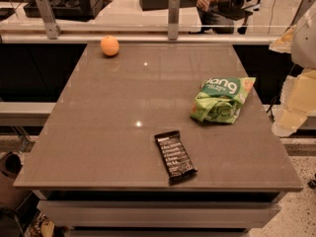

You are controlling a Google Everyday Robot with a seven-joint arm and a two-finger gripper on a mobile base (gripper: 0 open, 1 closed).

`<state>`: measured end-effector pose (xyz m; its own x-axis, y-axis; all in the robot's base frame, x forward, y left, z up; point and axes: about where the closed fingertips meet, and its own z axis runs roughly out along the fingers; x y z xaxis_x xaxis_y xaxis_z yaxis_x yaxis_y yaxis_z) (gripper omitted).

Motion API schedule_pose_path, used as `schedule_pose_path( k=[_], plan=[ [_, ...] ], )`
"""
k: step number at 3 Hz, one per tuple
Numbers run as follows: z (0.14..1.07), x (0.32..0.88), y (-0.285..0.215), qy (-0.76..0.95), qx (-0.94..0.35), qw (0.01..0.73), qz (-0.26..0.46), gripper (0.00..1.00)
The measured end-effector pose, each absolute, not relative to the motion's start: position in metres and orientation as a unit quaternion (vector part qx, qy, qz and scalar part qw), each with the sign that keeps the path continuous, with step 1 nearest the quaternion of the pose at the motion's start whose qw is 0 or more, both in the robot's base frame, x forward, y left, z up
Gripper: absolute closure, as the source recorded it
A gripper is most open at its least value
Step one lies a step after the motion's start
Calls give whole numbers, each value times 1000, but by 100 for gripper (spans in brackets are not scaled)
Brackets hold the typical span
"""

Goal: Move green rice chip bag near orange

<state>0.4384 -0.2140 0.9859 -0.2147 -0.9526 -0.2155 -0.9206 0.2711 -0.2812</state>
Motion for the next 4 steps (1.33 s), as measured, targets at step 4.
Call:
schedule_pose_path(
  k=[4],
  plan=[
    [923, 503, -209, 794, -577, 191, -22, 0]
  ],
)
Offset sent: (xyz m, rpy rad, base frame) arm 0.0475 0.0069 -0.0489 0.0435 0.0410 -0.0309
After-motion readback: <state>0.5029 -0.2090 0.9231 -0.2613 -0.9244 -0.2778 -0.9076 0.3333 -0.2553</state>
